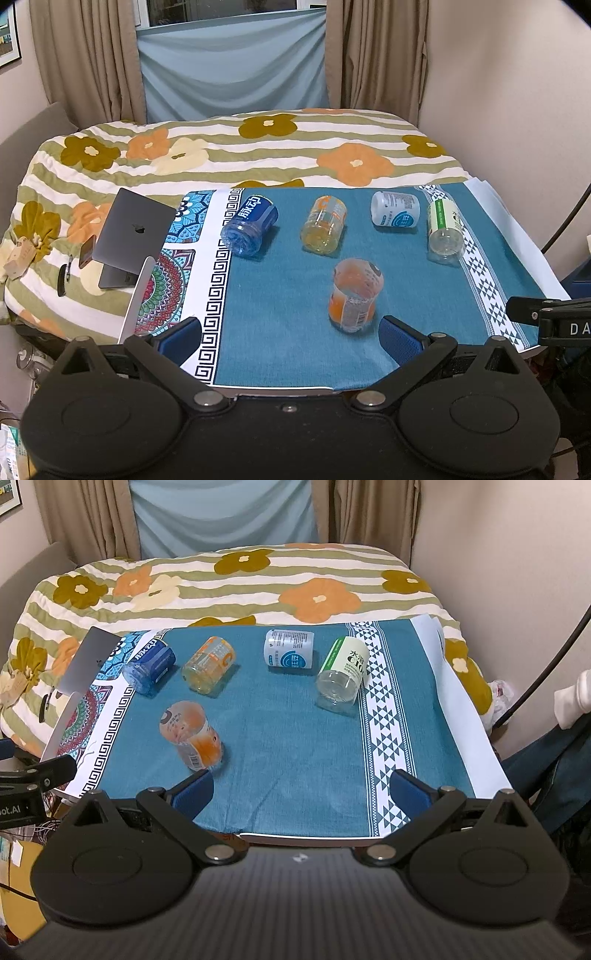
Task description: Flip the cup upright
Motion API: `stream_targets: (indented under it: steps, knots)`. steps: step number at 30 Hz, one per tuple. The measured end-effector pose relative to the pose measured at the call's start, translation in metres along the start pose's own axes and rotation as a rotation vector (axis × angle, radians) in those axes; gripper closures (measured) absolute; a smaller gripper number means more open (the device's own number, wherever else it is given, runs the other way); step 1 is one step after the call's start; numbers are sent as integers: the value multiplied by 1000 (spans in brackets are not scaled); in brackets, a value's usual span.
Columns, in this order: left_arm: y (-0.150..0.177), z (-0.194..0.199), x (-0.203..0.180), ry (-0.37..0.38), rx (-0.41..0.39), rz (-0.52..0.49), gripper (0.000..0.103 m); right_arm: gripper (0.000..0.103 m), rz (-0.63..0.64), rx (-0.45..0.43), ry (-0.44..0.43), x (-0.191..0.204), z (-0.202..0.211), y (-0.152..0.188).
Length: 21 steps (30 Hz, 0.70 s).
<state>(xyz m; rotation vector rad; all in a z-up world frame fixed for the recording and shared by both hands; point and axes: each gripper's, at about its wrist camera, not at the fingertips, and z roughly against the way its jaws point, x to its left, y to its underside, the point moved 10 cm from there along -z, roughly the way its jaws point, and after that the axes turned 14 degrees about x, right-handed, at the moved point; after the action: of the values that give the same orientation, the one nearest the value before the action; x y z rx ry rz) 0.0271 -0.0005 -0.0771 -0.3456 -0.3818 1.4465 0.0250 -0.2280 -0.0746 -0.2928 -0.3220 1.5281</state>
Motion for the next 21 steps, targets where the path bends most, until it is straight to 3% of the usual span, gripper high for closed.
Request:
stream_targets:
  steps: [21]
  knots:
    - [-8,3,-2,11,-32,-2,0,0,2,-3,3,1,-2,-5]
